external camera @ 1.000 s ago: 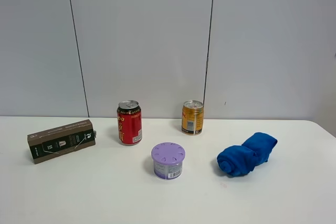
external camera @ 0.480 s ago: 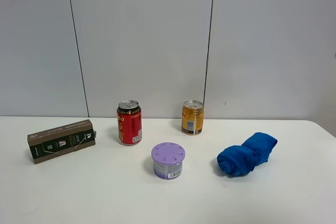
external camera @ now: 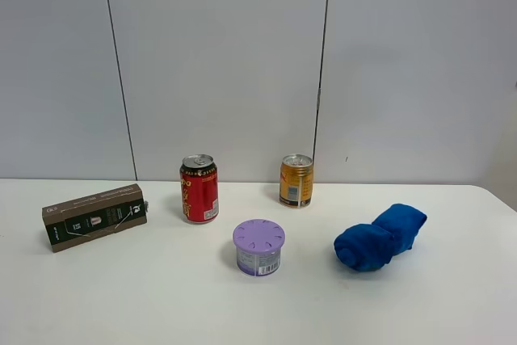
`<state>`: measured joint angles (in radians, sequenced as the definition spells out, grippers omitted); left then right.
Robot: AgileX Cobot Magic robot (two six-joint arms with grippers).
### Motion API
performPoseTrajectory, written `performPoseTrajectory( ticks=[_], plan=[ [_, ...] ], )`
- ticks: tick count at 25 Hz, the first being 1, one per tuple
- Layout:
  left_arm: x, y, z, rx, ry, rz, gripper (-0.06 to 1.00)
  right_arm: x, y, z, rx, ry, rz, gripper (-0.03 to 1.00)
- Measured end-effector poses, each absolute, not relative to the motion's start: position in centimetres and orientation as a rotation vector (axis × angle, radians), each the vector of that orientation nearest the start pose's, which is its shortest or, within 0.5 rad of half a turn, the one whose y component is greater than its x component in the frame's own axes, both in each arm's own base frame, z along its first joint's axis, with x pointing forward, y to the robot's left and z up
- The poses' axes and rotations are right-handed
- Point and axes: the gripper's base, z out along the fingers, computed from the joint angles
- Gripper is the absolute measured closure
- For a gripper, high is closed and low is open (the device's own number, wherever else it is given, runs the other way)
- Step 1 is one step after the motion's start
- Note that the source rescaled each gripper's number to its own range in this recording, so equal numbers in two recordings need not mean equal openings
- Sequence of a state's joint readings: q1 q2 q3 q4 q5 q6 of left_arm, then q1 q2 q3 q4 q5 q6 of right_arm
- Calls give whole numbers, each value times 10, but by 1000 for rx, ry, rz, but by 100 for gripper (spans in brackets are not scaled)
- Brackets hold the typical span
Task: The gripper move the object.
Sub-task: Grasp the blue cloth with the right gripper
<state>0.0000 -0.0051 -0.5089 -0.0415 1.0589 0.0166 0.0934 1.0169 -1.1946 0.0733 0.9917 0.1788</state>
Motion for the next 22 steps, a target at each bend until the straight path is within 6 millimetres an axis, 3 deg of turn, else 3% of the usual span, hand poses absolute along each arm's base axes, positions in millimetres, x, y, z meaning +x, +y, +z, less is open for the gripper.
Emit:
performPoseTrajectory(
  ticks=[6, 11, 17, 22],
  plan=[
    [-7, -3, 280, 19, 2028, -39, -6, 236, 28, 377, 257, 2422, 263, 16],
    [-7, -3, 280, 19, 2028, -39, -6, 259, 26, 356, 404, 2473, 237, 16],
    [-7, -3, 280, 19, 2028, -39, -6, 266, 18, 351, 485, 2455, 129, 16],
    [-7, -3, 280, 19, 2028, -39, -6, 266, 19, 351, 509, 2455, 160, 16]
  ],
)
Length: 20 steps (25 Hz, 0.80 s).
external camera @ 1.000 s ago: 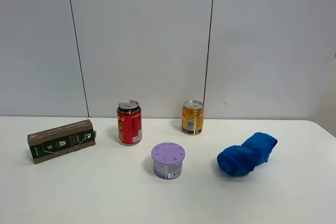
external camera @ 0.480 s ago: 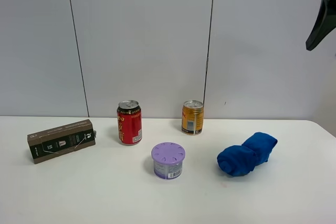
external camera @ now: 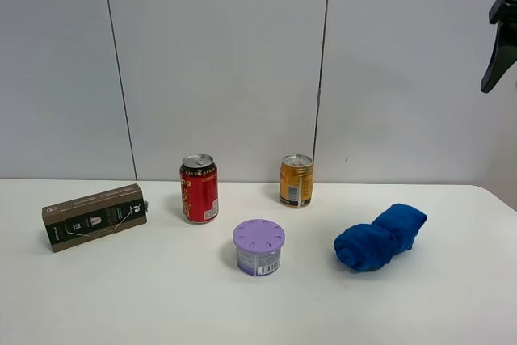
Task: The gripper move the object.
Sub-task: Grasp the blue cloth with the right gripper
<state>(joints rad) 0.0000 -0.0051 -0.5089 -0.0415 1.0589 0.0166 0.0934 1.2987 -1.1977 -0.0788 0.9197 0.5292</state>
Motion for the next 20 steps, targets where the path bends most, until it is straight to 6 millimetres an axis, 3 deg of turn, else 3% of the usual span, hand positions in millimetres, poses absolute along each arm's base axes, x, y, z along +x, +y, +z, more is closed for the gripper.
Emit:
performPoseTrajectory(
  ticks=[8, 12, 20],
  plan=[
    [-7, -3, 280, 19, 2028, -39, -6, 269, 27, 351, 497, 2445, 273, 17],
    [-7, -3, 280, 19, 2028, -39, -6, 279, 34, 343, 558, 2464, 376, 18],
    [-7, -3, 280, 19, 2028, -39, -6, 320, 48, 286, 738, 2596, 521, 22]
  ],
)
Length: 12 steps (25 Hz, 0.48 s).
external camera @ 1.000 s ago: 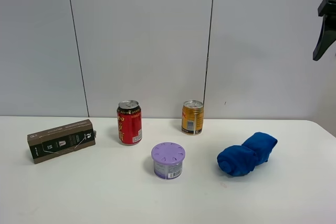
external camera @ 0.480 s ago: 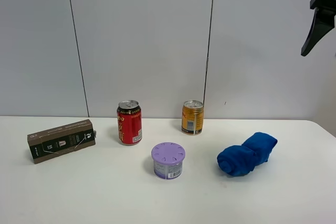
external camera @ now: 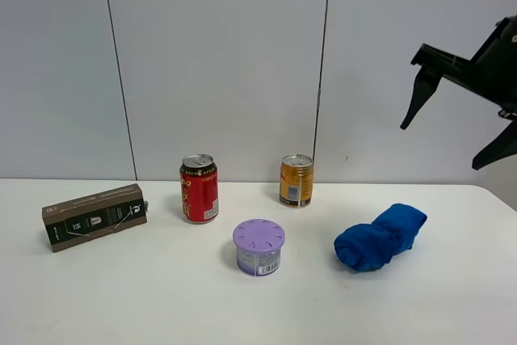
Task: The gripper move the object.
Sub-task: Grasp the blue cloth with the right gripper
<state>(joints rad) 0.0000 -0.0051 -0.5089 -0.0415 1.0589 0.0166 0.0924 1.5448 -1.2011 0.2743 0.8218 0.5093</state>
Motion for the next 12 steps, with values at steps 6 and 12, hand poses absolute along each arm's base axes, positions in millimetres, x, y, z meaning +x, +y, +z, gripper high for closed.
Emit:
performPoseTrajectory(
  ticks=[6, 12],
  plan=[
    [-7, -3, 280, 19, 2028, -39, -6, 330, 36, 258, 824, 2658, 298, 23],
    [-7, -3, 280, 19, 2027, -39, -6, 333, 30, 253, 915, 2626, 213, 23]
  ],
)
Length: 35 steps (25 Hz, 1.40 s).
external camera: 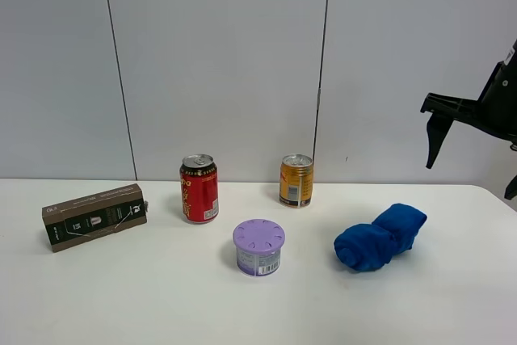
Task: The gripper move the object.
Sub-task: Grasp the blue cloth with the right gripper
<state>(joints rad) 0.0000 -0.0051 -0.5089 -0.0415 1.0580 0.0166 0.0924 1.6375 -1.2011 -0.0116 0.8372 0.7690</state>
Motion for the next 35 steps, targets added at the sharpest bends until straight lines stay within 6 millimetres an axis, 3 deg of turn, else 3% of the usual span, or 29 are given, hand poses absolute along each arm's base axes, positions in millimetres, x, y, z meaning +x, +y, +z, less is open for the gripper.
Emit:
performPoseTrajectory(
  ticks=[6, 13, 24, 35],
  plan=[
    [-7, -3, 280, 19, 2027, -39, -6, 342, 34, 235, 1044, 2615, 248, 24],
    [-7, -3, 280, 19, 2027, -39, -6, 358, 46, 211, 1080, 2585, 281, 25],
    [-7, -3, 280, 19, 2027, -39, -6, 402, 89, 184, 1059, 2663, 330, 25],
    [-7, -3, 280, 19, 2028, -39, -6, 400, 93, 157, 1147, 2785, 214, 25]
  ],
)
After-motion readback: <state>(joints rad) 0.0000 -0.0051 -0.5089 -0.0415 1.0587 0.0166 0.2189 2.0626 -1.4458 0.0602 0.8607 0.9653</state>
